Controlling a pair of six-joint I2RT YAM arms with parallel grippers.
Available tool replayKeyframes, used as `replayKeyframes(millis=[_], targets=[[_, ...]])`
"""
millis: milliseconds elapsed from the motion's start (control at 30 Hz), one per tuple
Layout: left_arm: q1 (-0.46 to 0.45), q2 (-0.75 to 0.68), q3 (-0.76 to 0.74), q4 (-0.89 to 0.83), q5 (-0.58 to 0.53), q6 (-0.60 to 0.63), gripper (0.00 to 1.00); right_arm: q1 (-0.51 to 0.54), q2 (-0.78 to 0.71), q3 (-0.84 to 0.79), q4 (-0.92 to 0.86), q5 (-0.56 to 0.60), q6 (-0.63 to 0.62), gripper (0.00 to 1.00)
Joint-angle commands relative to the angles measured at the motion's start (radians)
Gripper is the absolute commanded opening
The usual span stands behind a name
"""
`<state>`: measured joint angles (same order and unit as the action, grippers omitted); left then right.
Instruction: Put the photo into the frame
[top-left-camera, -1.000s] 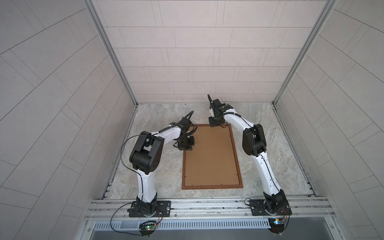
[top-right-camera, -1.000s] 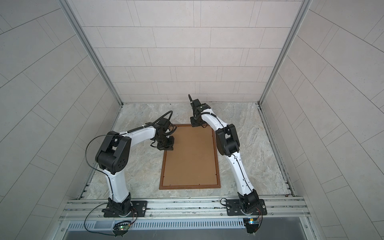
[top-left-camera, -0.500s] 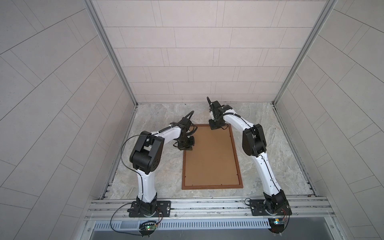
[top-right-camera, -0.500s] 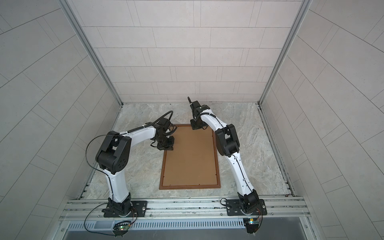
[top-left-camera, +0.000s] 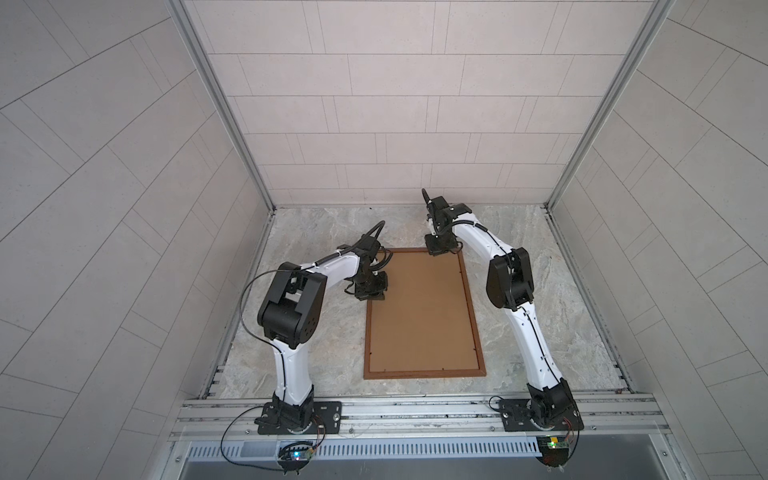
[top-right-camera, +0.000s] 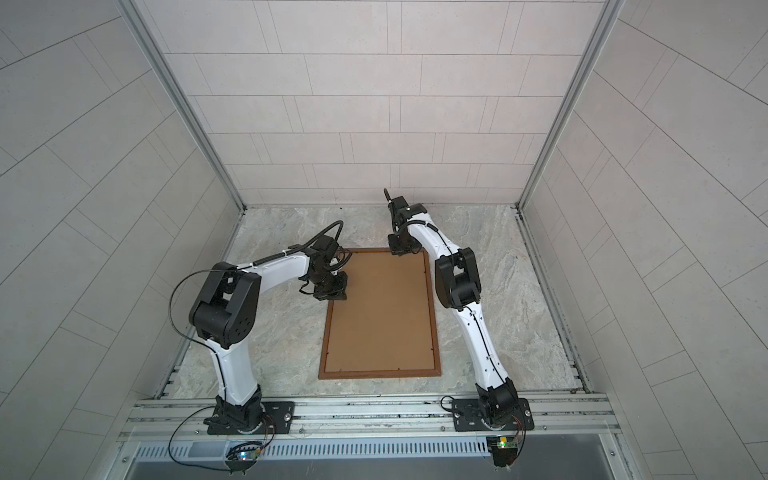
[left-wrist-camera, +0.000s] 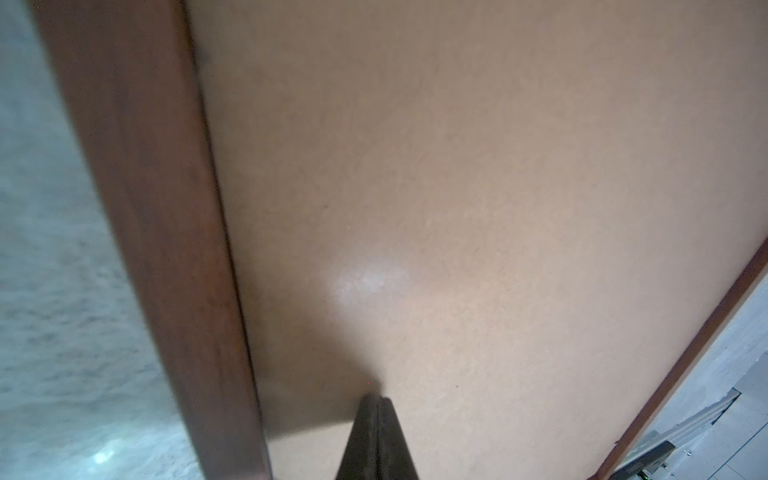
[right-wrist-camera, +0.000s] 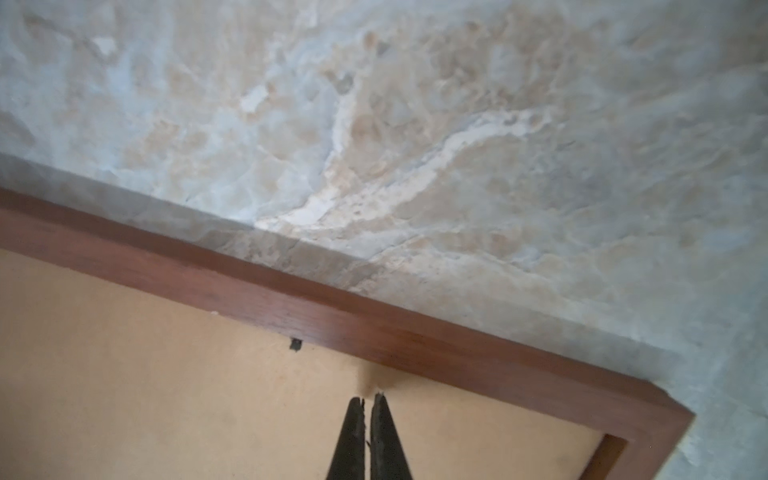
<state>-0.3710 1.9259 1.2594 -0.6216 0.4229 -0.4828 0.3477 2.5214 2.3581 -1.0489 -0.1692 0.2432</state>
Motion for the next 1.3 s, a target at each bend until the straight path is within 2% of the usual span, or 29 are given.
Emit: replayKeyframes(millis=[0, 233, 433, 1267], targets=[[0.018, -0.039, 0.002, 0.002, -0.014, 0.000, 0.00, 0.008, -0.021, 0.019, 0.013, -0.026, 0.002, 0.00], [0.033, -0.052, -0.007, -0.018, -0.015, 0.017, 0.00, 0.016, -0.002, 0.052, 0.043, -0.072, 0.018, 0.01], [0.043, -0.050, -0.020, -0.018, -0.011, 0.025, 0.00, 0.031, 0.004, 0.053, 0.092, -0.050, 0.025, 0.00], [0.049, -0.046, -0.038, -0.008, -0.001, 0.023, 0.00, 0.034, 0.066, 0.069, 0.042, -0.018, 0.008, 0.00]])
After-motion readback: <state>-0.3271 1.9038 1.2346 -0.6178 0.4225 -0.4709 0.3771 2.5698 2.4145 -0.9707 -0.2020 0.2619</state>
